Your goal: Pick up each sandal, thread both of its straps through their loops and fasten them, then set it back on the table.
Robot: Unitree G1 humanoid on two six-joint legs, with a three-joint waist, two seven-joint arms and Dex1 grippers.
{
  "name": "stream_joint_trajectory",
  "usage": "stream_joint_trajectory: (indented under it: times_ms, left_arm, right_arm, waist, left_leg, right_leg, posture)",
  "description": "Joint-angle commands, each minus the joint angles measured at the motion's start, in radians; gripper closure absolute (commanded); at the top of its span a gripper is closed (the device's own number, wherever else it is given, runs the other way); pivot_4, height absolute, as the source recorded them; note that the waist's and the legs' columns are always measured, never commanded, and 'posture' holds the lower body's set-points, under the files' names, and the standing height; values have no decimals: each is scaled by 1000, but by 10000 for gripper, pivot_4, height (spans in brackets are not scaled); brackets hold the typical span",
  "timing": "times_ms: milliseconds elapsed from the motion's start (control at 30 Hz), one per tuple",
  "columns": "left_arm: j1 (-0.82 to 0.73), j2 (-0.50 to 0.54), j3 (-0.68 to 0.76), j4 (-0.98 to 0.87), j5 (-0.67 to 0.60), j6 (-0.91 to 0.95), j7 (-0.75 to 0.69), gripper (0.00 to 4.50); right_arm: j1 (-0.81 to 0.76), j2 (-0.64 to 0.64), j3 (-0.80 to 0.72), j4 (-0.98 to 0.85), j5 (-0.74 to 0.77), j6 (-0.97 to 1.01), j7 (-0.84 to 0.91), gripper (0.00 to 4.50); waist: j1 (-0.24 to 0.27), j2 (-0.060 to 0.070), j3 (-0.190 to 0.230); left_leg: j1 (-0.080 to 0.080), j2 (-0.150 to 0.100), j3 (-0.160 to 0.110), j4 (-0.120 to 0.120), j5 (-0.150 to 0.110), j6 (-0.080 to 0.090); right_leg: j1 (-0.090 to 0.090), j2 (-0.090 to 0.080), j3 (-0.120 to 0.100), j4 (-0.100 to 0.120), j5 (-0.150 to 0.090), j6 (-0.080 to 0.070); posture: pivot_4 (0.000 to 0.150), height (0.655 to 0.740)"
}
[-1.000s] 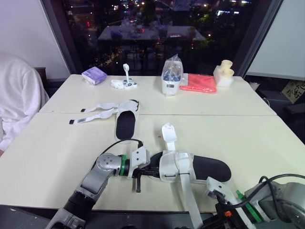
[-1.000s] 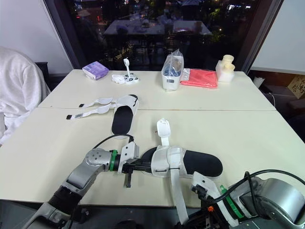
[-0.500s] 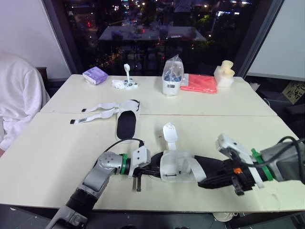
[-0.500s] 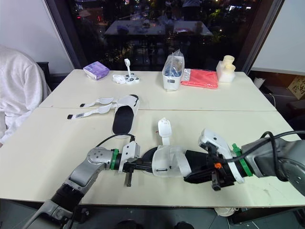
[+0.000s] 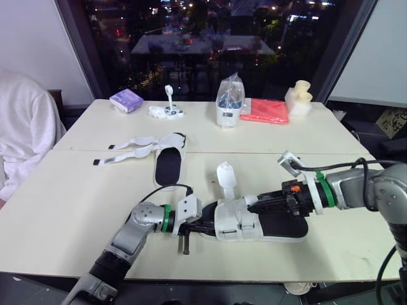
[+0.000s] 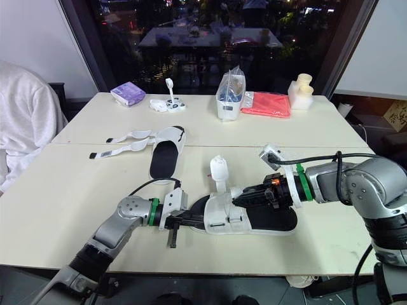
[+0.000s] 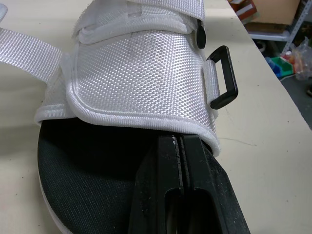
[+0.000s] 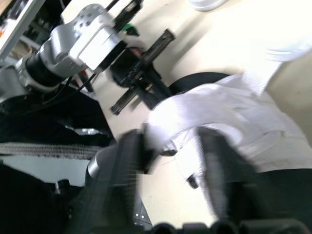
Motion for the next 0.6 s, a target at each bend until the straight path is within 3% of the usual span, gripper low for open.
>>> stream_joint_trajectory:
  times_ms: [33,67,267,600]
  left_arm:
    - [13,5,-14,16,19,13,9,45000]
    - [14,5,-13,15,19,13,9,45000]
    - [21,10,-11,3,17,18,13,45000]
    - [22,10,-14,-3,16,25,16,45000]
  right_arm:
    - [-34,38,-20,16,-21,39,-58,4108]
    - [-40,54,-21,24,-28,51,-77,273]
    - [-129,241,-85,248,-187,97,-319,273]
    - [-191,312,-154,397,-314,35,-377,273]
  waist:
    - [-1,0,0]
    - [-1,0,0]
    - [0,2,-1]
    - [-4,3,-2]
  left_leg:
    - [0,0,0,0,0,0]
    - [0,0,0,0,0,0]
    - [0,0,0,0,0,0]
    - [-1,0,2,0,0,1]
  right_leg:
    - [0,0,0,0,0,0]
    - [0,0,0,0,0,0]
    - [0,0,0,0,1,-2]
    - [-2,1,0,1,2,-1]
  posture:
    - [1500,7400]
    - [1500,7400]
    - [1500,7400]
    - [1500,7400]
